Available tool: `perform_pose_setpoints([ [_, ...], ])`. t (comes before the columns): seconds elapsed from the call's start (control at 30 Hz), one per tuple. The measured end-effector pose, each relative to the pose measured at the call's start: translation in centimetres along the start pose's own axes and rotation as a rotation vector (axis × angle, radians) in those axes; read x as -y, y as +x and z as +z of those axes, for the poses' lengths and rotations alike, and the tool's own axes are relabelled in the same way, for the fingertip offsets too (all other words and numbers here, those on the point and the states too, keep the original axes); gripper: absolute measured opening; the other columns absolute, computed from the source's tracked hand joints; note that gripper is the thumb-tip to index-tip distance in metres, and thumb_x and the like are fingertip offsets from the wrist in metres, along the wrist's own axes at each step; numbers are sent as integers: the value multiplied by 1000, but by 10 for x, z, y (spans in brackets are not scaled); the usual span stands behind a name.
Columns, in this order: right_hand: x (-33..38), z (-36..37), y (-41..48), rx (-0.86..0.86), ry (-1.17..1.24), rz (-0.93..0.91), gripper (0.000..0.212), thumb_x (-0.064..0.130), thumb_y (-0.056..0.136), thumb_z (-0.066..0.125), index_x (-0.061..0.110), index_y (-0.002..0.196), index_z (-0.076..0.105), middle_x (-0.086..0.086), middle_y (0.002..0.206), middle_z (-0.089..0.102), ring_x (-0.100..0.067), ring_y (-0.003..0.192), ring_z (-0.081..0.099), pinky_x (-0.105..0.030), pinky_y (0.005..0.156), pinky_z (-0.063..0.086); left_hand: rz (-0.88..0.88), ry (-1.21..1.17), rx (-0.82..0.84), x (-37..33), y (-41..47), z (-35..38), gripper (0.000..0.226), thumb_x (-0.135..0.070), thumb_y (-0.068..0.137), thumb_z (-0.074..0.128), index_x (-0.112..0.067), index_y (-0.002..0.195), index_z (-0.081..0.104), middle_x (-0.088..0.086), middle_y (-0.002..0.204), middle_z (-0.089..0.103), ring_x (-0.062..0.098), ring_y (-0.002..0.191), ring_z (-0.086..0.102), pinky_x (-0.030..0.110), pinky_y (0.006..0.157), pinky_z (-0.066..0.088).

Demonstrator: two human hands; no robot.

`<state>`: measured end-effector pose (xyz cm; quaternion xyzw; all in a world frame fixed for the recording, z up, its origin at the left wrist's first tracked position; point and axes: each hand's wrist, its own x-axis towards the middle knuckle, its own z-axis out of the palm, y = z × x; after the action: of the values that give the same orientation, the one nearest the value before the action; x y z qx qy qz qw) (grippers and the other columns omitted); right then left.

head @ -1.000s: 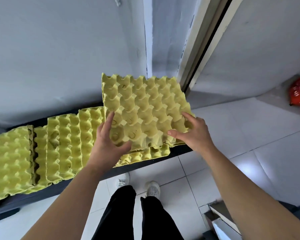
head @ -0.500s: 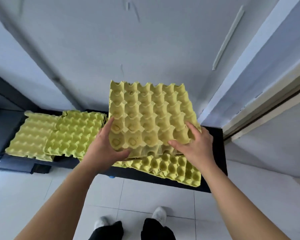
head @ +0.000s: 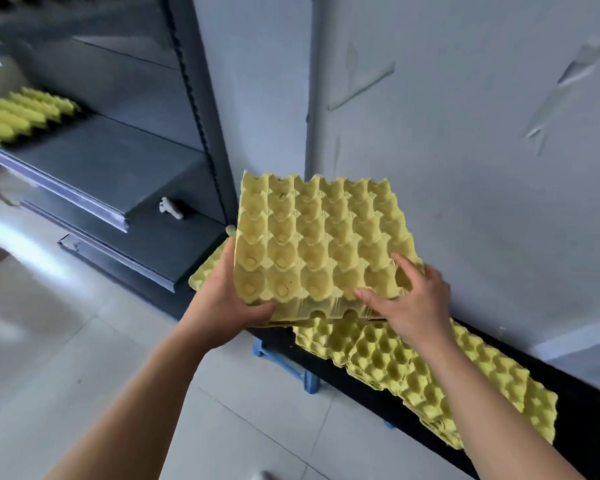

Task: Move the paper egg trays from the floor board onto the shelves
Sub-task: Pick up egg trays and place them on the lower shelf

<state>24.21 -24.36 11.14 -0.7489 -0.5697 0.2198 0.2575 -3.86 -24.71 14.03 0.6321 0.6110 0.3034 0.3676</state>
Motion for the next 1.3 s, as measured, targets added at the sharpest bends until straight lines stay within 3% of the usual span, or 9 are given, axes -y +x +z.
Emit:
perform_pose_setpoints([
  [0.1,60,35,9,9,3,-93,103,89,49,54,42,139,38,-16,136,39,-32,131,28,-51,106,32,-5,-5,-61,25,0,-59,77,-30,62,84,-48,120,36,-25,102,57,-1,92,58,22,73,48],
  [0.3,163,100,30,76,-27,-250,106,87,48,51,37,140,39,-19,136,39,-33,130,29,-47,105,32,-68,-91,-190,81,2,-149,86,-24,60,86,-58,121,35,-30,105,57,-2,97,58,34,84,54],
  [0.43,220,151,49,118,-50,-336,107,89,48,48,36,140,40,-19,130,42,-35,125,33,-49,101,37,-135,-93,-273,120,11,-201,92,-20,60,87,-51,128,33,-28,105,58,-6,96,57,29,83,54],
  [0.57,280,203,71,161,-51,-393,104,86,52,55,35,141,39,-16,130,41,-34,124,34,-47,99,39,-196,-87,-356,152,30,-252,92,-17,61,87,-47,128,32,-25,105,56,-12,92,55,13,71,50],
  [0.73,351,266,96,227,-25,-447,98,79,57,62,34,142,38,-13,127,42,-30,121,33,-44,98,38,-282,-147,-421,200,56,-319,100,-24,54,88,-44,136,35,-16,111,59,10,102,60,34,75,59],
  [0.83,396,304,106,257,-20,-479,96,76,59,65,34,141,40,-13,128,41,-30,120,34,-43,96,37,-304,-213,-466,229,68,-358,98,-16,57,87,-45,136,36,-11,111,60,15,100,62,34,67,60],
  [0.97,454,358,110,299,-26,-495,94,71,59,70,33,140,42,-13,130,40,-32,121,33,-41,97,35,-320,-274,-497,273,78,-410,96,-9,60,87,-41,136,38,-9,113,59,13,101,62,32,64,59],
  [1.13,526,431,109,304,-24,-472,97,74,57,69,33,140,42,-13,130,41,-32,120,34,-43,99,33,-330,-230,-490,340,96,-491,94,-15,58,87,-44,133,39,-12,112,61,10,102,61,32,69,60],
  [1.3,597,498,90,287,19,-356,97,75,56,69,36,140,40,-12,136,36,-31,126,28,-46,104,31,-302,-182,-387,394,117,-590,91,-18,59,86,-51,129,38,-19,112,60,5,101,61,33,73,59],
])
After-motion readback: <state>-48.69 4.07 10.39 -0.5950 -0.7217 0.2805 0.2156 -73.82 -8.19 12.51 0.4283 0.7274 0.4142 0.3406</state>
